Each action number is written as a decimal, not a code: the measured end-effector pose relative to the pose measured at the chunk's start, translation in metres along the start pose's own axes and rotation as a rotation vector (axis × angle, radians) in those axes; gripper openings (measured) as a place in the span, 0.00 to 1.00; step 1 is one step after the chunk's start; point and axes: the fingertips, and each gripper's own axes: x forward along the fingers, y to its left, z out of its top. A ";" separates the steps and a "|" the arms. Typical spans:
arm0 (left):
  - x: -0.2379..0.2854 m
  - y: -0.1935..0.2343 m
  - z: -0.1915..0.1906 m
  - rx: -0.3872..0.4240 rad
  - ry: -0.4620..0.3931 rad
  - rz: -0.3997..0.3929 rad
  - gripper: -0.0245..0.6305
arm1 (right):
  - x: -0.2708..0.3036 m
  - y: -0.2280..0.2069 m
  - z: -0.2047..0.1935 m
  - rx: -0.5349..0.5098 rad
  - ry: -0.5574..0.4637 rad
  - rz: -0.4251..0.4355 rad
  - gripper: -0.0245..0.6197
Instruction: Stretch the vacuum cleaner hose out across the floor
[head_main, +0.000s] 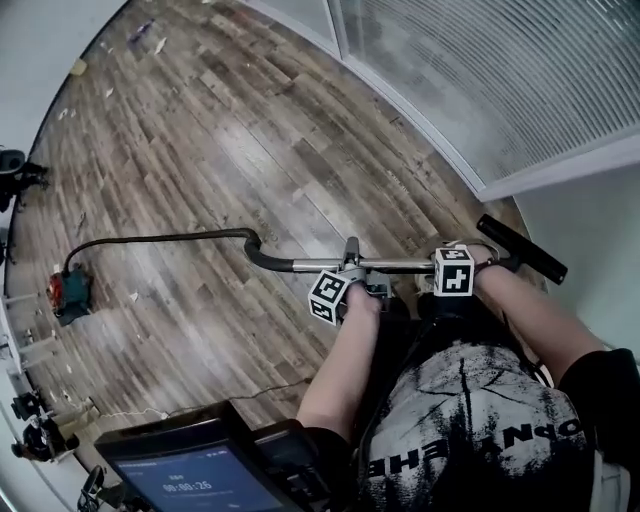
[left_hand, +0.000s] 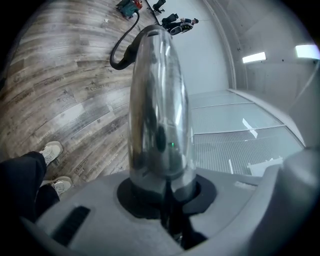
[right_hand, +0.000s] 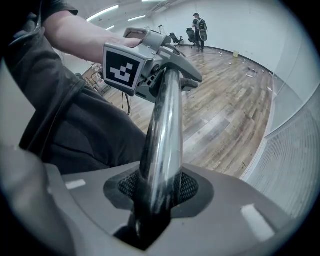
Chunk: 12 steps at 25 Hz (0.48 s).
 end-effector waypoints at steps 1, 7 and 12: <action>0.002 0.000 0.001 -0.003 0.008 -0.007 0.12 | 0.000 -0.002 0.001 0.005 0.006 -0.008 0.25; 0.014 0.001 -0.006 -0.007 0.155 -0.059 0.15 | -0.006 -0.011 0.005 0.029 0.052 -0.034 0.25; 0.011 0.000 -0.032 0.064 0.323 -0.074 0.27 | -0.016 -0.025 -0.005 -0.029 0.098 -0.041 0.25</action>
